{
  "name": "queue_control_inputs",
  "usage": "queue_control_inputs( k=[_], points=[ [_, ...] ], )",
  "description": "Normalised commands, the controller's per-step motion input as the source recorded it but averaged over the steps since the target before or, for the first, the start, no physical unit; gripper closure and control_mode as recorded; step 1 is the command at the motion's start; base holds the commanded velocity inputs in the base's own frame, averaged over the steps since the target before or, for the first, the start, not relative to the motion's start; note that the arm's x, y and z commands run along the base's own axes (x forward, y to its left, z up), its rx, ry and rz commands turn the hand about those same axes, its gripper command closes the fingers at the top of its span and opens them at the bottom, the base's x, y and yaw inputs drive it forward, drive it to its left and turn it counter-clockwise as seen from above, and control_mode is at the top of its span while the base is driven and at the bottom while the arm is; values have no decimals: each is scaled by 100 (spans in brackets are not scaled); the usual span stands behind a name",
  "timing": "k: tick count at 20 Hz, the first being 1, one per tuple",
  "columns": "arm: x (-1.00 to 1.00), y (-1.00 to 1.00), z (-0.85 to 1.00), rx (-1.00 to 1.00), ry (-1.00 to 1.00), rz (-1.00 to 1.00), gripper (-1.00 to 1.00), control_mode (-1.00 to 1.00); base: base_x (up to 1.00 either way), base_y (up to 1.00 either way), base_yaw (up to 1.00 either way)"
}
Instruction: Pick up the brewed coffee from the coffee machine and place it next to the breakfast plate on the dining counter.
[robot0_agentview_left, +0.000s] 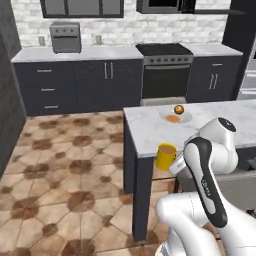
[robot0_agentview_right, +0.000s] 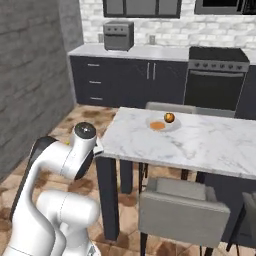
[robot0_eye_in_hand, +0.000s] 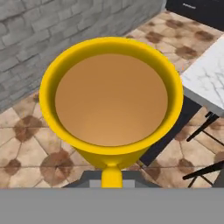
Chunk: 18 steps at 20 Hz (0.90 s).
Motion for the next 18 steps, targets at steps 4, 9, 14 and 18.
queue_control_inputs(
  k=[4, 9, 14, 18],
  points=[
    [0, 0, 0, 0, 0, 0, 100, 100, 53, 100, -57],
    [0, 0, 0, 0, 0, 0, 100, 100, 63, 100, -57],
    [0, 0, 0, 0, 0, 0, 100, 100, 72, 100, -59],
    [0, 0, 0, 0, 0, 0, 100, 100, 64, 100, -55]
  ],
)
